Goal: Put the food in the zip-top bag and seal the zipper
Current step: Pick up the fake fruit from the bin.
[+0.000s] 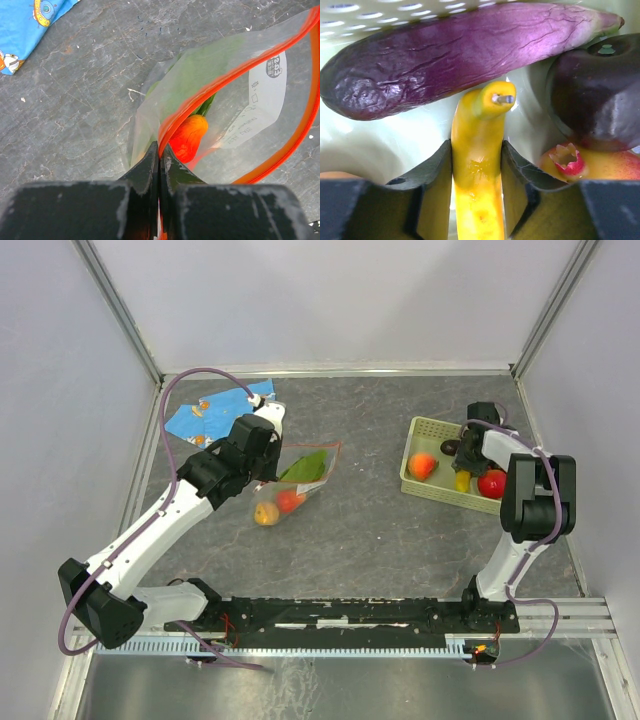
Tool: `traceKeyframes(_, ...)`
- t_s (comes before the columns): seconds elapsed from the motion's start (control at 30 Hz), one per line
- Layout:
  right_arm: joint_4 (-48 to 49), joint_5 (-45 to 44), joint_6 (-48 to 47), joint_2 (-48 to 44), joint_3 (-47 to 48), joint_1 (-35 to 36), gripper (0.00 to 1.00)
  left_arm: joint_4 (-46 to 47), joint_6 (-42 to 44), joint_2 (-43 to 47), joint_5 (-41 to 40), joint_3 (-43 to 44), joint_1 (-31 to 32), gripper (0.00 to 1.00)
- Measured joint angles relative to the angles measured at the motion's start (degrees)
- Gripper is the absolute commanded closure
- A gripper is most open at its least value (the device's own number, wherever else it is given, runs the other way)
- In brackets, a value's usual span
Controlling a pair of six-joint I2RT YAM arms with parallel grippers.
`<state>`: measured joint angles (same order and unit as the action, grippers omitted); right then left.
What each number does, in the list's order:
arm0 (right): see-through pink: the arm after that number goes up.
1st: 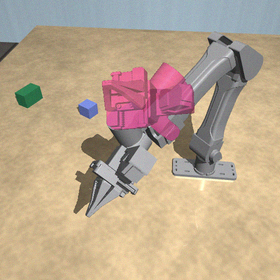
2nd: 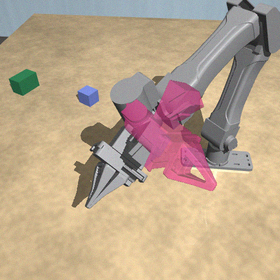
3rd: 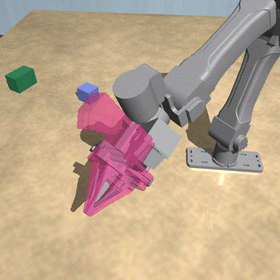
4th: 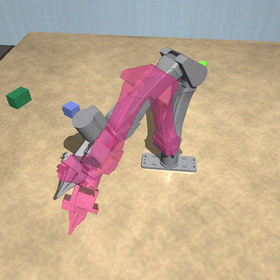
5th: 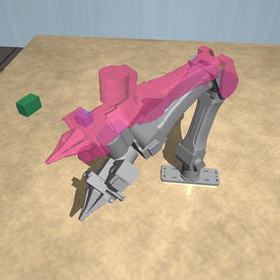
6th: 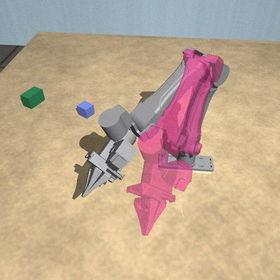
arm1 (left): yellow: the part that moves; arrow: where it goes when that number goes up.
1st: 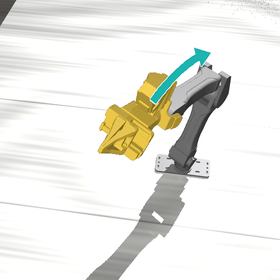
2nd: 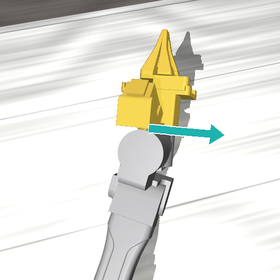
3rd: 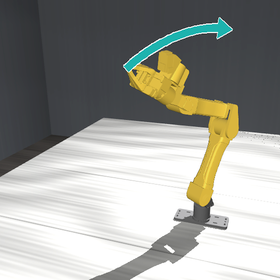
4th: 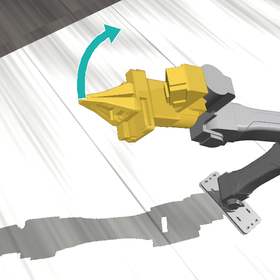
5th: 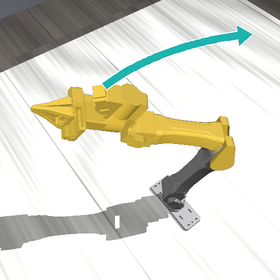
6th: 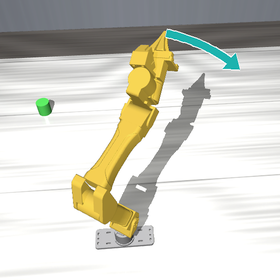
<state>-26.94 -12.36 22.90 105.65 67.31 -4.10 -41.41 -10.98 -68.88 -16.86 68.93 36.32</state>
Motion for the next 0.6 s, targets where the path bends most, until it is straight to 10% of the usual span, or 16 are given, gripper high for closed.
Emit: traceKeyframes(0.6, -1.25, 7.3, -4.15, -19.23, -2.27, 1.53, 0.83, 0.2, 0.0, 0.0, 1.11, -0.28, -0.61, 0.97)
